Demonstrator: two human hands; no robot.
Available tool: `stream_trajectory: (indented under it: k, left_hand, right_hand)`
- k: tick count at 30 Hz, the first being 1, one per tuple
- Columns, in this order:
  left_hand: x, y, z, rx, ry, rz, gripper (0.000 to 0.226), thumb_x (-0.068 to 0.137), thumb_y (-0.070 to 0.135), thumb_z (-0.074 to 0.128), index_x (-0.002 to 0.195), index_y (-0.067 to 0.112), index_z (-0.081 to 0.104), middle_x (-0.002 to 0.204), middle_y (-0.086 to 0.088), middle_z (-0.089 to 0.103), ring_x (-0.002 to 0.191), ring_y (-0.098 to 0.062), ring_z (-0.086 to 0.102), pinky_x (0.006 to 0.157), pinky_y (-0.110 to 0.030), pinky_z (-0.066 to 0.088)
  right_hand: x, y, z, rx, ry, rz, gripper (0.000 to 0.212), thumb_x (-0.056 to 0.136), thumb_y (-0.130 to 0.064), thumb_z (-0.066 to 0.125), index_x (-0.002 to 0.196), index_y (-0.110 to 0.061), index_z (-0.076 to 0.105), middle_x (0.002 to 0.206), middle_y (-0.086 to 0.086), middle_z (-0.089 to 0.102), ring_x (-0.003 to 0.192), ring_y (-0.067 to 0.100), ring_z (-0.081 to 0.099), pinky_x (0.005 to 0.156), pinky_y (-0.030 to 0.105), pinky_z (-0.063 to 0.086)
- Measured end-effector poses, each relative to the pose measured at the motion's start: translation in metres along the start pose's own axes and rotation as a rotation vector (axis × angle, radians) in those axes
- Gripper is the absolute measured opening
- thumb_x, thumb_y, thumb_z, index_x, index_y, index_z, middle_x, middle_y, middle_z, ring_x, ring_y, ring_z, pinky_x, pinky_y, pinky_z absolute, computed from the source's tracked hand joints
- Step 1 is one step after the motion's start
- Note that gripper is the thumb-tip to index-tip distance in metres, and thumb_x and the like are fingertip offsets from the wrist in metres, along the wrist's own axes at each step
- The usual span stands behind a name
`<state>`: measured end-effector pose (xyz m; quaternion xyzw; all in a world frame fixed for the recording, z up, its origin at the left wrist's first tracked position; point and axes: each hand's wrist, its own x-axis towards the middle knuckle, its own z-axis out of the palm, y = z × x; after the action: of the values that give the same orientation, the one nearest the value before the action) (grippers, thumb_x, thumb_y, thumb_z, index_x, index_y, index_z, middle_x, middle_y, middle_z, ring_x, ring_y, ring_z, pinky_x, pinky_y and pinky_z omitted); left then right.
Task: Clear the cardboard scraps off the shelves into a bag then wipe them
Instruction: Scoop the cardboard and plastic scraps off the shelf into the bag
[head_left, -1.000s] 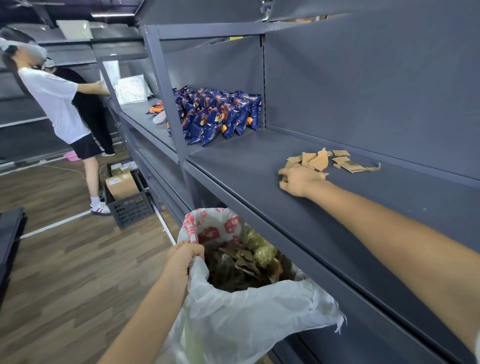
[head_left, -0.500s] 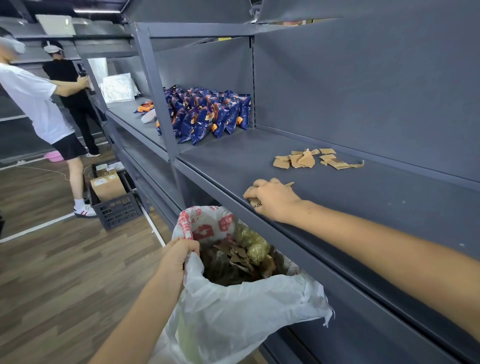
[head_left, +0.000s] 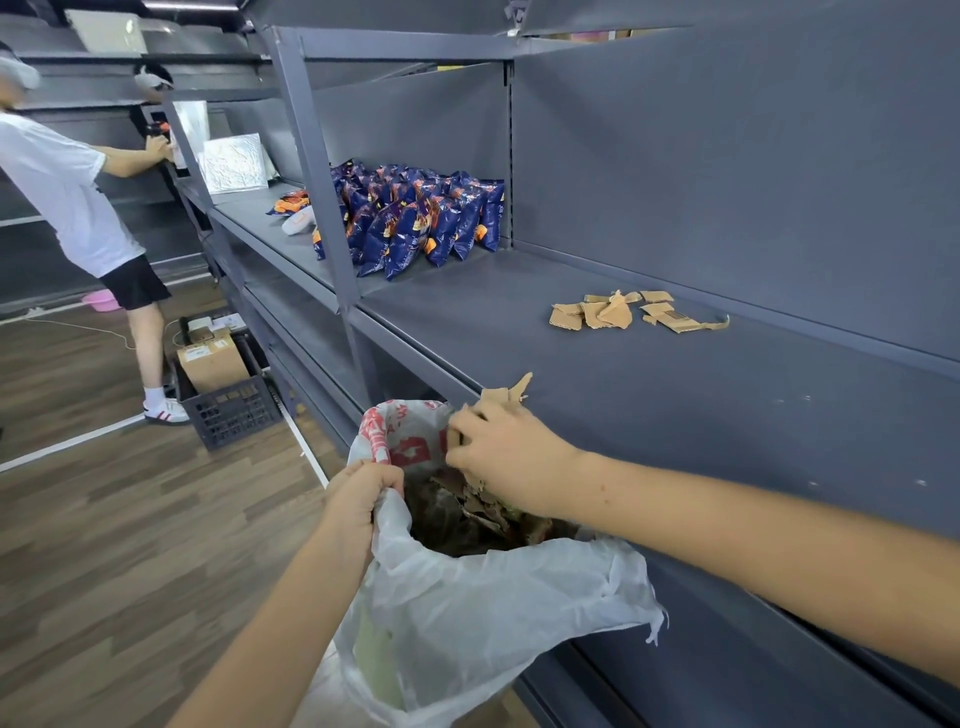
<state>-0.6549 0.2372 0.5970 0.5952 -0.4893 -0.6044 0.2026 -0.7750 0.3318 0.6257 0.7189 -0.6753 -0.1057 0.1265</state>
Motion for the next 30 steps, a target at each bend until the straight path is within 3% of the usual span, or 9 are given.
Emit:
stream_trajectory:
  k: [3,8,11,13,19,22,24,28,30]
  left_hand:
    - [0.002,-0.002,-0.003,-0.007,-0.010,0.001,0.017,0.077,-0.011,0.047,0.074,0.005,0.047,0.073,-0.011,0.042,0.063,-0.020,0.041,0.050,-0.027,0.038]
    - [0.004,-0.002,-0.004,0.026,-0.006,0.018,0.017,0.079,-0.011,0.046,0.074,0.005,0.044,0.071,-0.012,0.041,0.061,-0.020,0.040,0.049,-0.028,0.034]
    - [0.006,-0.004,-0.005,0.011,-0.033,-0.012,0.011,0.079,-0.009,0.047,0.081,0.002,0.049,0.073,-0.011,0.042,0.063,-0.021,0.041,0.050,-0.029,0.036]
    - [0.009,-0.006,-0.006,-0.034,-0.016,0.012,0.014,0.077,-0.010,0.047,0.073,0.003,0.047,0.072,-0.011,0.043,0.063,-0.021,0.042,0.051,-0.028,0.038]
    - [0.017,-0.010,-0.007,-0.077,-0.020,0.016,0.013,0.072,-0.011,0.047,0.076,0.001,0.050,0.071,-0.011,0.044,0.064,-0.021,0.044,0.050,-0.027,0.038]
    - [0.025,-0.006,-0.007,-0.014,-0.005,0.021,0.027,0.072,-0.009,0.049,0.097,0.000,0.056,0.082,-0.014,0.048,0.074,-0.025,0.049,0.056,-0.029,0.045]
    - [0.030,-0.004,-0.007,-0.018,0.012,0.006,0.040,0.069,-0.008,0.049,0.108,-0.001,0.055,0.085,-0.015,0.049,0.078,-0.027,0.051,0.068,-0.032,0.051]
    - [0.029,-0.004,-0.007,-0.052,0.008,0.000,0.029,0.070,-0.008,0.047,0.096,-0.001,0.055,0.080,-0.014,0.047,0.070,-0.026,0.048,0.064,-0.031,0.047]
    - [0.030,-0.005,-0.006,-0.051,0.024,0.006,0.034,0.070,-0.008,0.049,0.103,-0.002,0.056,0.085,-0.015,0.049,0.076,-0.027,0.050,0.074,-0.035,0.051]
  right_hand:
    - [-0.003,-0.015,0.001,-0.030,0.030,-0.110,0.034,0.087,-0.008,0.057,0.121,-0.013,0.056,0.127,0.015,0.046,0.117,0.036,0.043,0.097,0.057,0.039]
    - [-0.005,-0.024,0.004,0.093,0.003,-0.195,0.035,0.091,-0.007,0.053,0.126,-0.011,0.054,0.130,0.012,0.045,0.116,0.027,0.043,0.079,0.029,0.041]
    - [-0.002,-0.023,0.007,0.126,-0.014,-0.189,0.036,0.092,-0.007,0.051,0.127,-0.013,0.053,0.129,0.011,0.045,0.114,0.026,0.043,0.083,0.032,0.044]
    - [0.000,-0.021,0.009,0.141,-0.008,-0.179,0.037,0.092,-0.011,0.050,0.129,-0.015,0.052,0.129,0.010,0.046,0.112,0.026,0.045,0.083,0.033,0.044]
    - [0.003,-0.019,0.015,0.178,-0.007,-0.141,0.047,0.089,-0.042,0.053,0.130,-0.018,0.050,0.139,0.007,0.041,0.122,0.028,0.042,0.101,0.041,0.034]
    - [0.006,-0.015,0.018,0.175,-0.036,-0.117,0.058,0.087,-0.053,0.051,0.135,-0.020,0.044,0.147,0.006,0.034,0.132,0.029,0.033,0.110,0.043,0.026]
    - [0.007,-0.013,0.018,0.181,-0.023,-0.108,0.060,0.087,-0.056,0.049,0.135,-0.021,0.044,0.147,0.006,0.035,0.134,0.028,0.032,0.112,0.042,0.023]
    - [0.007,-0.005,0.018,0.249,0.019,-0.053,0.057,0.091,-0.057,0.039,0.133,-0.020,0.049,0.146,0.004,0.038,0.135,0.025,0.032,0.114,0.039,0.022]
    - [0.008,0.001,0.019,0.256,0.074,-0.021,0.055,0.093,-0.055,0.037,0.133,-0.019,0.050,0.148,0.005,0.036,0.136,0.024,0.031,0.114,0.037,0.020]
